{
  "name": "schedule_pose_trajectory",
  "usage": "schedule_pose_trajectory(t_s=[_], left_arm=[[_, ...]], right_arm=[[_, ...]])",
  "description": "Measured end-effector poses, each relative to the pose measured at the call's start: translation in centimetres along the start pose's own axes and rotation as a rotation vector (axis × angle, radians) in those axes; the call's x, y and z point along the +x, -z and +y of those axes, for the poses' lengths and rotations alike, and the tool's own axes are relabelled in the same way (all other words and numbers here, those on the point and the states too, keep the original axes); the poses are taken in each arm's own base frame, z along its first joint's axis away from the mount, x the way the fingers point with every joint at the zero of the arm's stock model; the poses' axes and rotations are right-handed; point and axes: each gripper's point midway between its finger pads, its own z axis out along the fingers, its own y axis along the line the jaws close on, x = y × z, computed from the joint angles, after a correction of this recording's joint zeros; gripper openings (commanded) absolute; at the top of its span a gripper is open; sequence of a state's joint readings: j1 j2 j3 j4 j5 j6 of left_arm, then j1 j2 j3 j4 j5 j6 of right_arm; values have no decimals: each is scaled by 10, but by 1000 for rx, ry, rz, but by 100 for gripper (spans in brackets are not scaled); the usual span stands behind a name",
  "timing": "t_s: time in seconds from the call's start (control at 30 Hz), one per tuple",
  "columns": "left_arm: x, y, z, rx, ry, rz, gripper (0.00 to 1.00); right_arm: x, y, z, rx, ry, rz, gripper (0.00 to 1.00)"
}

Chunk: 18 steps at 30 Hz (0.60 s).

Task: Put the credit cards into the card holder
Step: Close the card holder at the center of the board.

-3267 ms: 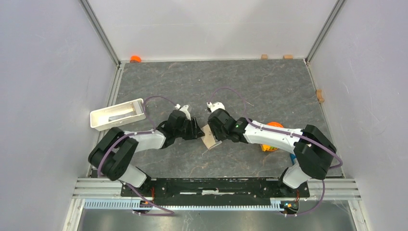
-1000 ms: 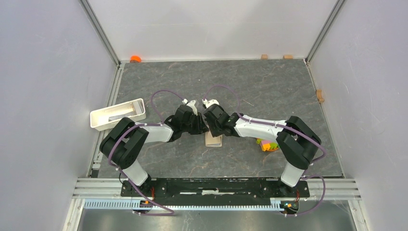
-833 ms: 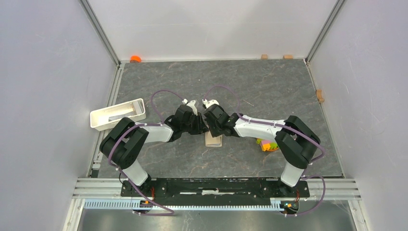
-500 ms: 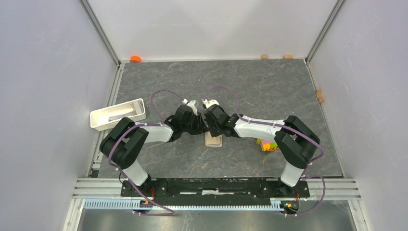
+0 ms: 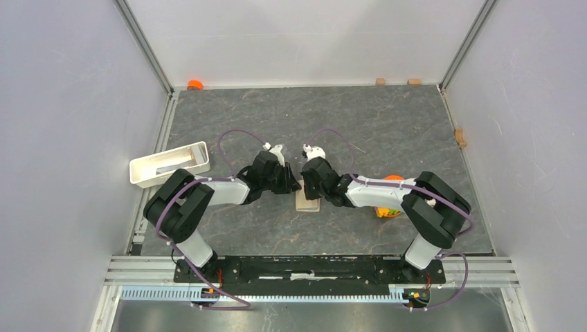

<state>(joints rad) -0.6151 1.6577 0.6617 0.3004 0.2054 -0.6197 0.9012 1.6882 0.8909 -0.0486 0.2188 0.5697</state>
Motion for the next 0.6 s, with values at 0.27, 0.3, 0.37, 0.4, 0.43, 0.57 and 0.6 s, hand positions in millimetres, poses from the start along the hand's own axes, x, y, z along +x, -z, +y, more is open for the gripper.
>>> schedule_pose_trajectory(t_s=[0.27,0.3,0.37,0.4,0.43,0.57,0.6], left_arm=[[2,0,-1,1,-3,5,31],[2,0,-1,1,-2,6,31],[1,0,-1,1,-2,6,31],[1,0,-1,1,-2,6,31],[1,0,-1,1,-2,6,31],[2,0,-1,0,-3,7,31],[2,0,-1,0,-3,7,30]], right_arm=[[4,3,-3,-22,-108,-71,0],[4,4,-4,-27,-127,-83,0],[5,4,-4,-36,-159,-103,0],[6,4,-4,-42,-174,-112,0],[6,5,-4,-48,-191,-121,0],[10,5,-5,-60,-244,-152,0],[10,5,-5,-63,-258,-161,0]])
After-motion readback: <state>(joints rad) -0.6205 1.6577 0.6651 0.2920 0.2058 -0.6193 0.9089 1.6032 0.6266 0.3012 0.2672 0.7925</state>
